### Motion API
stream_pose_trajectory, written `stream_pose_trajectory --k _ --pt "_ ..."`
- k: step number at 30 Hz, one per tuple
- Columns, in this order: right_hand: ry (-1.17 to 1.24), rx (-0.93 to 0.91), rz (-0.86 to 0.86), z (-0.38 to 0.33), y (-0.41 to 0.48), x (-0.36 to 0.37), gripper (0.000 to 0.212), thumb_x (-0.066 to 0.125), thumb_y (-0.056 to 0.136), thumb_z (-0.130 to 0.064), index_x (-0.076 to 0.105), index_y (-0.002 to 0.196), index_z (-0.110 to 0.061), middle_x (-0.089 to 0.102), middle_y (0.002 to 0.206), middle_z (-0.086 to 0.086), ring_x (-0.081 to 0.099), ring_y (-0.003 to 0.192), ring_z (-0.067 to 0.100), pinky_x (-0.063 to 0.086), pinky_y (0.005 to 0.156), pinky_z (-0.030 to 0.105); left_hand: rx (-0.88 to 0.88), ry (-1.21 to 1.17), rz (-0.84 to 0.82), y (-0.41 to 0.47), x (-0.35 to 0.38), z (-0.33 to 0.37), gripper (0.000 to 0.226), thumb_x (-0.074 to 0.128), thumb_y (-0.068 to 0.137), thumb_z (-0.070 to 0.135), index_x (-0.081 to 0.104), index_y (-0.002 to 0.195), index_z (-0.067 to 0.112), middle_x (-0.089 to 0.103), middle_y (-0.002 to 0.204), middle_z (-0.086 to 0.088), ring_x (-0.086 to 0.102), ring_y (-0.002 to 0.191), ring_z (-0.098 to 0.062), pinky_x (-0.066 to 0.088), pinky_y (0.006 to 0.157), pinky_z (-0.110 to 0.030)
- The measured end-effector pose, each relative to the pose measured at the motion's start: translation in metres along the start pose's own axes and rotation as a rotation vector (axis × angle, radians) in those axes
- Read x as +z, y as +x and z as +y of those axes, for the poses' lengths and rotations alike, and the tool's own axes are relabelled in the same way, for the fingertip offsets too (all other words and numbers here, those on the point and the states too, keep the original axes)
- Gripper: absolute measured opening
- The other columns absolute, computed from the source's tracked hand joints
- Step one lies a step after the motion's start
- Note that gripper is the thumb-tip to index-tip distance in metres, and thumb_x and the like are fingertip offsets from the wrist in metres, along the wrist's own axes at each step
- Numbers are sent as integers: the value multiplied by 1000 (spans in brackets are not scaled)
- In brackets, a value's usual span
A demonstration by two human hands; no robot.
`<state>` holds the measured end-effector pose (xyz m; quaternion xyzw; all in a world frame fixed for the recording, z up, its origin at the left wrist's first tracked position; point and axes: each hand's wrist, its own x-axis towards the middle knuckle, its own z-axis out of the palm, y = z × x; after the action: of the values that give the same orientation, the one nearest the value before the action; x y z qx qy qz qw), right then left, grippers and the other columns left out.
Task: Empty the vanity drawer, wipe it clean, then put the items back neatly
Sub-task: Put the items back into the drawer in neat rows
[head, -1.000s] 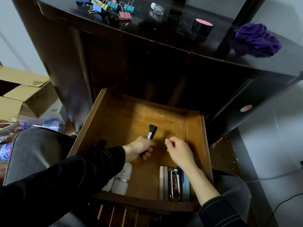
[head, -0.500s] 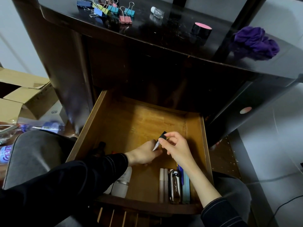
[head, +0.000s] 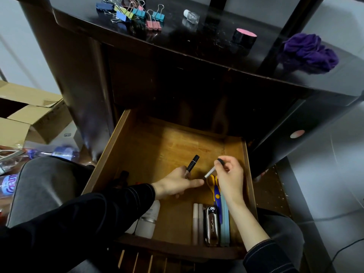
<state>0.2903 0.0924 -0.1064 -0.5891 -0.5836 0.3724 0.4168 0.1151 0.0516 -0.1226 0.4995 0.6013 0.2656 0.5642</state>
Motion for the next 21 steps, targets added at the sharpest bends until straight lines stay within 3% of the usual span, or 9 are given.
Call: stream_pose_trajectory --k 2,5,9,12,15,21 --pt "-48 28 -42 4 1 0 19 64 98 -17 65 117 -16 68 108 2 67 101 17 58 87 36 -20 -24 14 0 0 0 51 59 91 58 46 114 14 50 79 1 48 50 -7 41 41 -24" --pt "-198 61 -247 9 1 9 17 66 97 -20 67 114 -21 69 104 0 67 96 16 59 87 39 -64 -134 77 2 1 1 45 39 104 48 46 123 8 44 67 1 42 42 -8 36 39 -23" --pt "-389 4 -479 17 -3 22 17 69 95 -25 67 112 -29 64 87 -10 61 79 7 47 71 25 -39 -201 174 3 -4 2 34 34 107 41 48 99 11 42 61 1 38 38 -11 31 39 -24" --pt "-415 -31 -599 21 -4 24 18 69 94 -21 67 105 -35 68 88 -18 64 86 1 49 77 24 -25 -205 203 2 -6 4 35 33 107 40 47 90 13 42 60 1 39 40 -12 32 41 -24" --pt "-465 -24 -655 21 -5 23 22 70 93 -18 69 111 -31 69 101 -19 65 100 3 55 91 30 -27 -197 196 1 -6 5 35 32 108 39 47 91 12 43 60 0 39 41 -13 32 41 -24" --pt "-600 -16 -690 24 -8 22 24 71 89 -22 70 113 -28 68 103 -14 64 99 8 56 89 36 -26 -176 183 1 -6 4 36 32 107 39 48 91 12 45 62 0 41 41 -12 34 41 -24"
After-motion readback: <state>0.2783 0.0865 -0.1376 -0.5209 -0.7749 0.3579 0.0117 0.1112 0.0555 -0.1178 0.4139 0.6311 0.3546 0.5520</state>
